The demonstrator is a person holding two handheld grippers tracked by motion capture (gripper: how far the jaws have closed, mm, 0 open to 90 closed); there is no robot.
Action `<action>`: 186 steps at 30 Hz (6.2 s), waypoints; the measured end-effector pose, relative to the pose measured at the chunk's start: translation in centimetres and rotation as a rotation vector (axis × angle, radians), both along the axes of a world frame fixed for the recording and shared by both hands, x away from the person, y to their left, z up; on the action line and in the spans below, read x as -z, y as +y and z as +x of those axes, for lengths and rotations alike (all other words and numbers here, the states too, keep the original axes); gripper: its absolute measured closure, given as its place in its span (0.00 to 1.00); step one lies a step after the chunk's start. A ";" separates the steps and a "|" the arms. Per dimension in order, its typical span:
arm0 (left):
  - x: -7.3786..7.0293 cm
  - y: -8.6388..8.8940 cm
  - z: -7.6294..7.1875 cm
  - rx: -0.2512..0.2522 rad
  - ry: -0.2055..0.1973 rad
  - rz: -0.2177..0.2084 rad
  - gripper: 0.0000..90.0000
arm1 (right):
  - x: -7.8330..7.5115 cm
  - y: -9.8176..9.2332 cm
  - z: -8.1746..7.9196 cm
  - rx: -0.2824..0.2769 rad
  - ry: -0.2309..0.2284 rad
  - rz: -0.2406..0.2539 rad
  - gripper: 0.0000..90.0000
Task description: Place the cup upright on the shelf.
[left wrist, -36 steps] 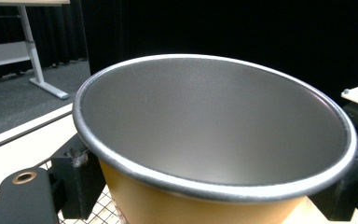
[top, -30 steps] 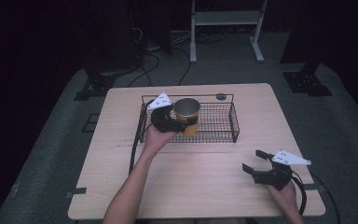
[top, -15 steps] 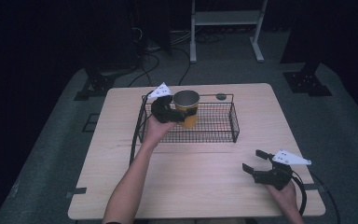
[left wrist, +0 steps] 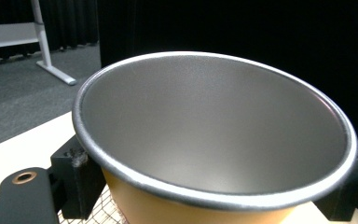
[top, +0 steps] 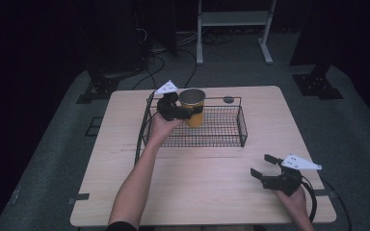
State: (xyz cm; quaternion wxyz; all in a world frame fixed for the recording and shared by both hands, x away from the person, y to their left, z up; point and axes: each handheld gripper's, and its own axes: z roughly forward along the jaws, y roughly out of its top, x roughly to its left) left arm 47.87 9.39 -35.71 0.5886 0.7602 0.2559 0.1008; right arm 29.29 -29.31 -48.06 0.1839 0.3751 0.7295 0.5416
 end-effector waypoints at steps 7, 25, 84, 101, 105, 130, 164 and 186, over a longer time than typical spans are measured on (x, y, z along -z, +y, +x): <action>-0.3 -0.5 0.7 0.003 -0.001 0.017 0.15 | 0.0 0.0 0.0 0.001 0.000 0.000 0.15; -0.1 -1.1 2.5 -0.008 0.010 0.079 0.15 | 0.0 0.1 0.0 -0.003 -0.001 -0.001 0.15; 5.1 -2.5 4.8 0.033 0.135 0.361 0.12 | 0.0 0.1 0.0 -0.011 -0.004 -0.002 0.15; 5.0 -2.0 4.6 0.024 0.130 0.433 0.08 | 0.0 0.1 0.0 -0.010 -0.004 -0.004 0.15; 4.9 -2.1 4.5 0.023 0.120 0.433 0.05 | 0.0 0.1 0.0 -0.011 -0.005 -0.004 0.15; 3.5 -1.5 4.1 -0.002 0.074 0.370 0.01 | 0.0 0.0 0.0 -0.015 -0.008 0.000 0.15; 1.0 -0.4 1.7 0.016 0.011 0.241 0.02 | 0.0 0.1 -0.1 -0.008 -0.009 -0.015 0.15; 1.2 0.0 -0.5 0.057 -0.005 0.202 0.02 | 0.0 0.2 -0.1 -0.010 -0.009 -0.021 0.15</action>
